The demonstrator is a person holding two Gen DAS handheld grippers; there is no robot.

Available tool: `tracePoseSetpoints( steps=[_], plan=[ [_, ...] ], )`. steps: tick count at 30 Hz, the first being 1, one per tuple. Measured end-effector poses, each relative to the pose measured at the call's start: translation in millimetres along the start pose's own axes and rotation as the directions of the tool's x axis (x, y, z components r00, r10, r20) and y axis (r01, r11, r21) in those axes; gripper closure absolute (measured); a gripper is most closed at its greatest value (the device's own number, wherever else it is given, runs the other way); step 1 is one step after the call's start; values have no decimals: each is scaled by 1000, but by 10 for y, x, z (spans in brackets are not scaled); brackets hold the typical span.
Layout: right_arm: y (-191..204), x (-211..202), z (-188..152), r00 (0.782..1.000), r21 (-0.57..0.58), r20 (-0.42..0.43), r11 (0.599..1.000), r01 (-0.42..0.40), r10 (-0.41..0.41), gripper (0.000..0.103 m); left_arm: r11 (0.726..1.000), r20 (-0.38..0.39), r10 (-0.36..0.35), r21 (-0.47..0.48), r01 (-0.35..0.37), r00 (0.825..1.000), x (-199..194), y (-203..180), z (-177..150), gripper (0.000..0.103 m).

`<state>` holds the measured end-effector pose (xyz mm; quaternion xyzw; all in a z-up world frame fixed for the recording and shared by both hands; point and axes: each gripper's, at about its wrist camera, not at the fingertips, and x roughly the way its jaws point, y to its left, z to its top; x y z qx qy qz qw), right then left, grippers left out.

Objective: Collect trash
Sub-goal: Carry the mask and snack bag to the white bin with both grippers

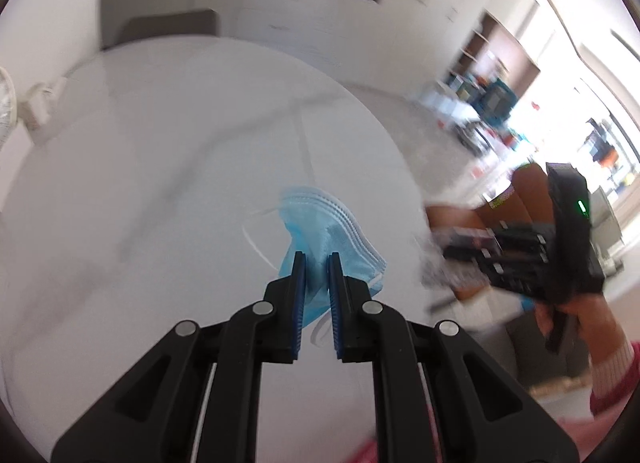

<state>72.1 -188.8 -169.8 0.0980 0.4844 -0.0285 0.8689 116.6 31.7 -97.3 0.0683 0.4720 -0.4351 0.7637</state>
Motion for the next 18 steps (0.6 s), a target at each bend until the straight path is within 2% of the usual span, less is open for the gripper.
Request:
tracePoseSetpoints(
  steps=[2,5,9,12,16,17,18],
  plan=[
    [-195,-152,-271,1000,10,-7,1000,4,-4,80,998,-56,-54,27,56,997,102,-300,-157,92],
    [-453,-307,-578,1000,29,-16,1000,10,-10,80,984,-165,-148,69,161,975,350,-866,-444,92],
    [-823,-459,-957,999,55,-36,998,18,-16,80,971,-249,-175,114,208,953,700,-1393,-703,92],
    [-1064,-524,-1232,998,69,-56,997,18,-14,80,969,-301,-174,116,218,937,1010,-1674,-830,92],
    [-1193,-534,-1434,998,68,-69,998,9,-4,80,971,-359,-82,181,155,930,1417,-1892,-947,89],
    [-1213,-527,-1477,998,69,-70,998,5,0,79,970,-376,-56,198,139,925,1470,-1936,-1042,84],
    [-1221,-520,-1497,997,70,-72,998,2,3,79,968,-401,-37,212,132,915,1560,-1980,-1101,70]
  ],
)
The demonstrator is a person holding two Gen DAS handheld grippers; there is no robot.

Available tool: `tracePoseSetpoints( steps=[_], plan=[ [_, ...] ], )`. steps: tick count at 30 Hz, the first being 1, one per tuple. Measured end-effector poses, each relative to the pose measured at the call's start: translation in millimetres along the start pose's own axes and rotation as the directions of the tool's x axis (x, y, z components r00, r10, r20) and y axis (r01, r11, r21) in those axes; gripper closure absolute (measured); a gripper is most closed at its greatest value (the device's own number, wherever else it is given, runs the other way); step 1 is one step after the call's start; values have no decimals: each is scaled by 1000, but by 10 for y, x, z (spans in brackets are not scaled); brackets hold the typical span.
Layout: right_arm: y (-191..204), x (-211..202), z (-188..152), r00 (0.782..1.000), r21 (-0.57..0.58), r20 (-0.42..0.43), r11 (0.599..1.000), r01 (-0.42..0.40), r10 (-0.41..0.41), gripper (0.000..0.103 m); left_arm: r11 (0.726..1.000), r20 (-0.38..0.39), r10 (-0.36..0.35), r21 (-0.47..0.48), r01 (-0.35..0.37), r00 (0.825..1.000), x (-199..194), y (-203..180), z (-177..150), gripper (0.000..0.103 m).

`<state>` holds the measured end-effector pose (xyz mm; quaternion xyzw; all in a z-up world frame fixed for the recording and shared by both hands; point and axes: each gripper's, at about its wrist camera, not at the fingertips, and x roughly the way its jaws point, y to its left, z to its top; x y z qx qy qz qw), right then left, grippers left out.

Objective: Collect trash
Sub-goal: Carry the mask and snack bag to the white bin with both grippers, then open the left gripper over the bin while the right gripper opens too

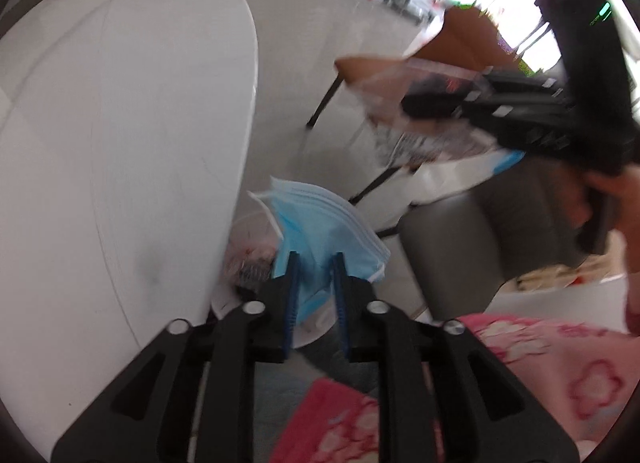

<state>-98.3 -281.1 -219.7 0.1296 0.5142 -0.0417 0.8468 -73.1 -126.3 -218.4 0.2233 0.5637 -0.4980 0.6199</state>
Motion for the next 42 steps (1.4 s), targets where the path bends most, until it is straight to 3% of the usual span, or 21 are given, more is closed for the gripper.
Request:
tracePoseSetpoints(
  steps=[2,7,16,18,25,28,30,32,42],
  plan=[
    [-19,36,-76,1000,5,-6,1000,-9,9,79,999,-37,36,25,-35,999,124,-80,14,48],
    [-27,148,-200,999,7,-27,999,-31,31,79,995,-34,76,63,-74,997,146,-200,65,32],
    [-68,294,-356,998,20,-46,999,-45,46,77,988,-22,149,53,-148,989,47,-342,49,26],
    [-84,400,-416,997,30,-62,998,-50,52,75,979,-4,199,54,-198,980,-48,-343,-4,17],
    [122,909,-591,984,-4,-161,997,-75,73,74,954,-13,300,14,-300,954,-264,-125,-207,17],
    [308,1127,-700,972,-34,-214,994,-104,95,63,954,-8,298,-41,-298,954,-333,-36,-263,17],
    [400,1209,-748,967,-47,-239,994,-103,89,36,950,-4,306,-70,-305,952,-364,10,-284,16],
    [467,1234,-755,968,-56,-239,994,-93,77,28,946,0,312,-87,-311,950,-393,41,-307,16],
    [416,965,-448,985,-3,-172,1000,-25,24,13,933,19,335,-144,-329,942,-447,122,-322,16]
  ],
)
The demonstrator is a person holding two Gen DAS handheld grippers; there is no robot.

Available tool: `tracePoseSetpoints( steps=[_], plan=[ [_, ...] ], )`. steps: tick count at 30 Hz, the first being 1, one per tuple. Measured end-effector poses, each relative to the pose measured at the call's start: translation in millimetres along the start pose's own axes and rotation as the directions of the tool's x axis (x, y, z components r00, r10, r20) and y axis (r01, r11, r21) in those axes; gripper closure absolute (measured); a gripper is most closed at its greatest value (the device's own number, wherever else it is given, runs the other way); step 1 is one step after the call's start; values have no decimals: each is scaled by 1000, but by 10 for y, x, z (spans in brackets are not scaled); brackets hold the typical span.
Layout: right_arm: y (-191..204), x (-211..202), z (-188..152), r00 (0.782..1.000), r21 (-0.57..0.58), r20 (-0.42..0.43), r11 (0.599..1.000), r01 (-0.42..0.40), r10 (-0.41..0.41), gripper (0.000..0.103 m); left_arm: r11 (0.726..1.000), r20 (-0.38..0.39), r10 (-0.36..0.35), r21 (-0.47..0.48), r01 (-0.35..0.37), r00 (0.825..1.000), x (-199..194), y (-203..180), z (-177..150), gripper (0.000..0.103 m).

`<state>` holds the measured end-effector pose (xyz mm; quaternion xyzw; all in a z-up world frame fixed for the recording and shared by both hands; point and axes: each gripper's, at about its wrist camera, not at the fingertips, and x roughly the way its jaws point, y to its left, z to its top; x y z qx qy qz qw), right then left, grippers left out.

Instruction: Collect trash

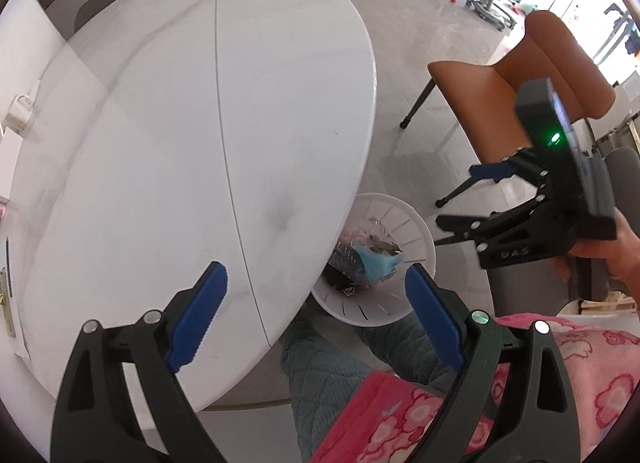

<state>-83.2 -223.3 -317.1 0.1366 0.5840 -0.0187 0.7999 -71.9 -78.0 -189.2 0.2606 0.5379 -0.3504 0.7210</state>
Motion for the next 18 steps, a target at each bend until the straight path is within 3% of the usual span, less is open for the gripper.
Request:
tracePoseSetpoints(
  steps=[7,11,18],
  plan=[
    [2,-442,270,995,16,99,1000,16,-18,11,999,54,19,-45,-17,998,-115,83,83,14],
    [116,-761,529,983,23,175,998,57,-60,2,993,126,57,-114,-43,990,-322,255,188,12],
    [424,-1168,1179,957,34,281,997,67,-74,2,965,229,198,-214,-149,953,-708,758,393,12]
  ],
)
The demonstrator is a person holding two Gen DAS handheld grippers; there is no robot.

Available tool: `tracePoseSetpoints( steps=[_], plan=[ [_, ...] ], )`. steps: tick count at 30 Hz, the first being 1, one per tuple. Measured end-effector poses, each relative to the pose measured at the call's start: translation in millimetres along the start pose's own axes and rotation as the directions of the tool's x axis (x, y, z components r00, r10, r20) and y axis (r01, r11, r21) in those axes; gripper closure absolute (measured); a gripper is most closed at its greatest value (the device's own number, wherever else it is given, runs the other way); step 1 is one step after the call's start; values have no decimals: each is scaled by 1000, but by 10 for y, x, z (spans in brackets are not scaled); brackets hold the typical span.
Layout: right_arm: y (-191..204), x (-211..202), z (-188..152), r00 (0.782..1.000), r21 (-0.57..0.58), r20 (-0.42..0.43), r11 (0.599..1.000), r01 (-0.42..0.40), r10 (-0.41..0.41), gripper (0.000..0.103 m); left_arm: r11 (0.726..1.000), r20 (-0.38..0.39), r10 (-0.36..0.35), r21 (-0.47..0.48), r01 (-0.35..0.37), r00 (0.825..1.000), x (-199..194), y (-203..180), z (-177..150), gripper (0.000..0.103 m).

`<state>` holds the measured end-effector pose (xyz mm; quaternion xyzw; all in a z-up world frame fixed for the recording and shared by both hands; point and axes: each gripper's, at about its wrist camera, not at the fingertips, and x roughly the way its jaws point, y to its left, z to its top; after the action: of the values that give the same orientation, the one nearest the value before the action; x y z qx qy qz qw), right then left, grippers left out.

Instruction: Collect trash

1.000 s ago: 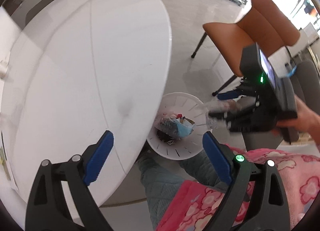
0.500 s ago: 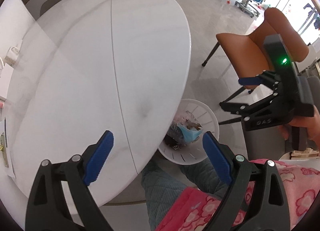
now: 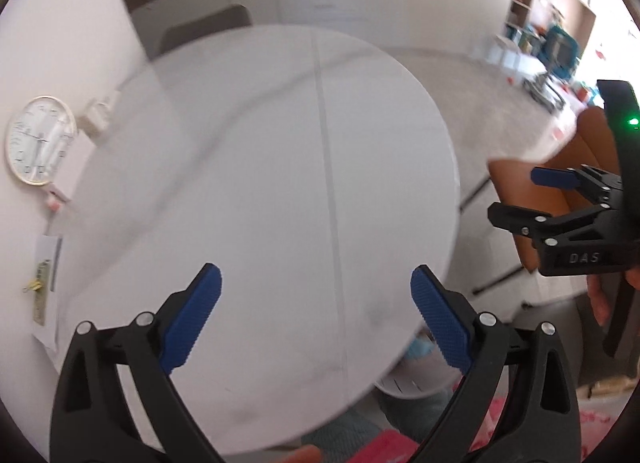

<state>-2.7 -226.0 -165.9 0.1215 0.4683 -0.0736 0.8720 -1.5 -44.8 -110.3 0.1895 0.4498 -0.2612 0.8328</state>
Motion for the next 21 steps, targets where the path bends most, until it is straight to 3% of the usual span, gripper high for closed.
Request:
tracePoseSetpoints(
  steps=[8,21],
  plan=[
    [583,-81,680,994,-75,108,997,-11,19,2,990,83,105,-101,-97,991,-225,614,276,7],
    [1098,-189,1277,981,-123,194,992,-5,29,2,966,184,167,-226,-123,969,-564,1250,719,7]
  ],
)
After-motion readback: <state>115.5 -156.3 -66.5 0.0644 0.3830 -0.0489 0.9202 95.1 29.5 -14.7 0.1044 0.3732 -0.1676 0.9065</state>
